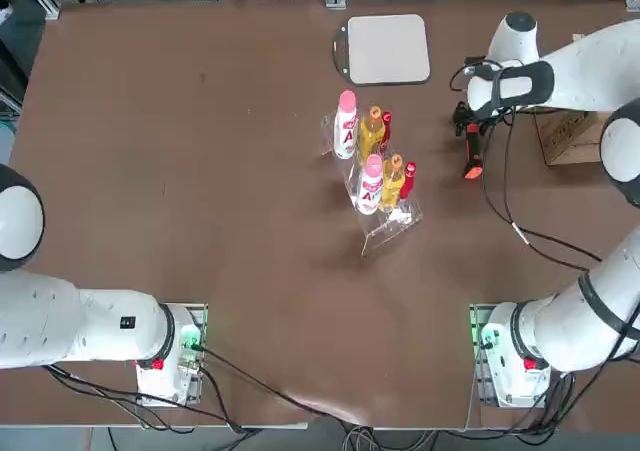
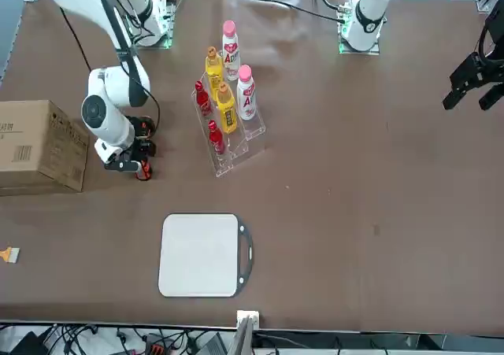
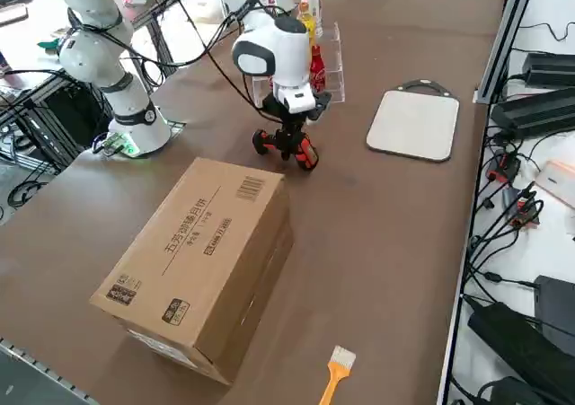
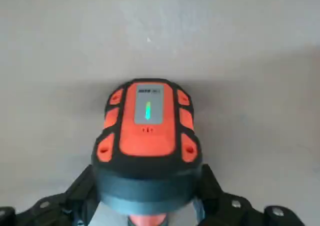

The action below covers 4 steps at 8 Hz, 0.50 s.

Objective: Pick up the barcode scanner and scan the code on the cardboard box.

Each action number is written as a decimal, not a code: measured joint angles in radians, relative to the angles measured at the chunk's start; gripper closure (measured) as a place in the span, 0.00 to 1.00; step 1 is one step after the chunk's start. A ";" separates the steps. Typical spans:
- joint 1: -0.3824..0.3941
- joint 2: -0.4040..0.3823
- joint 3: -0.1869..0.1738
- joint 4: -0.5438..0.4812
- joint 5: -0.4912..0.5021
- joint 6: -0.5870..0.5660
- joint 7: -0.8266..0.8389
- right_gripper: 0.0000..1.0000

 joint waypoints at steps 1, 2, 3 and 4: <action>0.000 -0.049 0.000 0.015 0.000 -0.050 0.002 0.00; 0.000 -0.120 -0.001 0.040 0.002 -0.123 0.012 0.00; 0.000 -0.201 -0.002 0.082 0.002 -0.224 0.030 0.00; 0.000 -0.273 -0.005 0.145 0.002 -0.354 0.042 0.00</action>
